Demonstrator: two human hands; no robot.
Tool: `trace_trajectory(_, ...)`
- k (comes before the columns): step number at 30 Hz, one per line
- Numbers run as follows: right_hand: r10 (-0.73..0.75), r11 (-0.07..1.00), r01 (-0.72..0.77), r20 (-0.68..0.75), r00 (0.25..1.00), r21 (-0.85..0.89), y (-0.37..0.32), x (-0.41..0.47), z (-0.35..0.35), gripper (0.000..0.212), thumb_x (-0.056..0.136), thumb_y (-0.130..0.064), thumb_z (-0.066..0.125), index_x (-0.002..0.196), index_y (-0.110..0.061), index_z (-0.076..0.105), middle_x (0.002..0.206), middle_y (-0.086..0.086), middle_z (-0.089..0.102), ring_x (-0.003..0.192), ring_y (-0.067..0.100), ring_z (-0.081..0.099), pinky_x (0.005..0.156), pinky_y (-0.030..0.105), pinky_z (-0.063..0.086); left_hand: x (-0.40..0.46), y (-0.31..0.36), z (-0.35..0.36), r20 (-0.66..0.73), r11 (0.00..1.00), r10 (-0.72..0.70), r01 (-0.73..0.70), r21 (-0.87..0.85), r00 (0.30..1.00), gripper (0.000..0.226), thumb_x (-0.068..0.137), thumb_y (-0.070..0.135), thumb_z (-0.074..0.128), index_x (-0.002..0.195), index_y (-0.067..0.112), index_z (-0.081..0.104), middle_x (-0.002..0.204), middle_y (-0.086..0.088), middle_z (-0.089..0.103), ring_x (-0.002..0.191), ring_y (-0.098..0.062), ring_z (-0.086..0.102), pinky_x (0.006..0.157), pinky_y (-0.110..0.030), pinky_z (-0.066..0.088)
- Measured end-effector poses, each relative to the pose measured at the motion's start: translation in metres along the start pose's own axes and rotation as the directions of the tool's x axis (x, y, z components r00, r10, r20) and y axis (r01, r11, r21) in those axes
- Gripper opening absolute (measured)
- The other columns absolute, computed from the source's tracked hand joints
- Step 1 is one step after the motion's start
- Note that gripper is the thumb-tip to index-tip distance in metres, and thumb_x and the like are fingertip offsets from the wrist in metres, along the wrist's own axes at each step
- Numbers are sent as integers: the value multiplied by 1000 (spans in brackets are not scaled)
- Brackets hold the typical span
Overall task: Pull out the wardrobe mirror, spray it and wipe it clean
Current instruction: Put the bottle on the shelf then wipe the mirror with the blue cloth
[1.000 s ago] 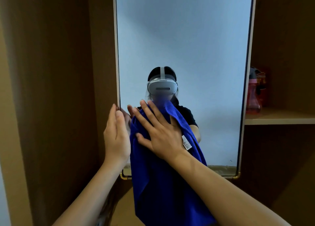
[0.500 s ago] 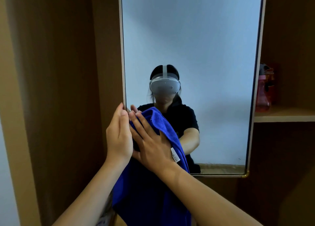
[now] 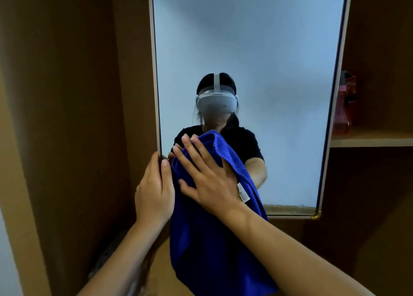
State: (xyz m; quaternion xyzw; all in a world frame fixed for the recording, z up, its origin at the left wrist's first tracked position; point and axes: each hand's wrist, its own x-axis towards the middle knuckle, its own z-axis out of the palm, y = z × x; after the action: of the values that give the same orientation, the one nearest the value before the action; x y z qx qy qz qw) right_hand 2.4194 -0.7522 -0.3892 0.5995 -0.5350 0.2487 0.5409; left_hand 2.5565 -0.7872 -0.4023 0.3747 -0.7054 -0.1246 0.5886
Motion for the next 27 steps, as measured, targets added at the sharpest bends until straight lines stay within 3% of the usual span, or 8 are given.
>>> trace_trajectory(4, 14, 1000, -14, 32, 999, -6, -15, 1, 4, 67, 94, -50, 43, 152, -21, 29, 160, 4, 21, 148, 15, 11, 116, 39, -3, -3, 3, 1, -14, 999, -2, 3, 33, 1000, 65, 99, 55, 17, 146, 15, 38, 144, -8, 49, 131, -24, 48, 105, -38, 37)
trace_trajectory(6, -6, 1000, 5, 80, 997, 13, -29, -6, 10, 69, 95, -50, 40, 154, -18, 24, 162, 5, 14, 150, 17, 5, 117, 38, -6, -4, 9, 2, -9, 998, -33, 34, 44, 999, 67, 96, 52, 18, 149, 15, 32, 150, -6, 42, 136, -23, 42, 106, -34, 33)
trace_trajectory(8, -19, 999, 13, 115, 993, 50, -42, -18, 17, 73, 95, -50, 42, 154, -14, 18, 162, 5, 7, 150, 18, -2, 119, 36, -5, -4, 9, 1, -17, 998, -20, 21, 55, 1000, 67, 98, 57, 16, 147, 16, 37, 145, -6, 48, 130, -24, 48, 103, -36, 37)
trace_trajectory(11, -30, 996, 22, 87, 996, 86, -43, -34, 18, 74, 94, -54, 48, 152, -14, 28, 160, 4, 21, 149, 16, 10, 119, 29, -4, -2, 4, 2, -26, 998, 11, -9, 61, 1000, 69, 96, 59, 12, 135, 13, 46, 126, -6, 60, 111, -25, 60, 92, -41, 48)
trace_trajectory(15, -92, 996, 92, 47, 995, -4, -31, -42, 14, 64, 95, -52, 44, 148, -17, 37, 156, 3, 32, 146, 15, 20, 120, 33, -11, -4, 8, 4, -66, 996, -2, 7, 85, 998, 63, 100, 50, 16, 141, 10, 43, 133, -8, 58, 117, -26, 58, 90, -32, 41)
trace_trajectory(20, -88, 995, 89, 29, 996, -38, -4, -57, 13, 64, 94, -51, 42, 150, -21, 33, 159, 4, 24, 147, 16, 13, 121, 36, -6, -6, 9, 7, -101, 995, 38, -28, 100, 994, 61, 100, 48, 16, 138, 9, 44, 125, -10, 61, 108, -25, 62, 80, -31, 45)
trace_trajectory(24, -15, 1000, 15, 36, 999, -26, 20, -54, 6, 67, 93, -52, 42, 152, -24, 29, 161, 3, 18, 148, 16, 16, 116, 39, 18, -8, 10, 13, -121, 993, 61, -48, 105, 991, 62, 100, 51, 15, 131, 7, 46, 117, -14, 62, 99, -28, 64, 75, -41, 54)
trace_trajectory(27, 27, 999, -27, 18, 999, -22, 19, -43, 4, 67, 91, -51, 44, 151, -24, 30, 159, 1, 18, 147, 14, 19, 116, 36, 12, -8, 10, 17, -159, 992, 58, -39, 122, 985, 63, 100, 51, 14, 129, 6, 46, 114, -14, 62, 95, -30, 65, 72, -41, 53)
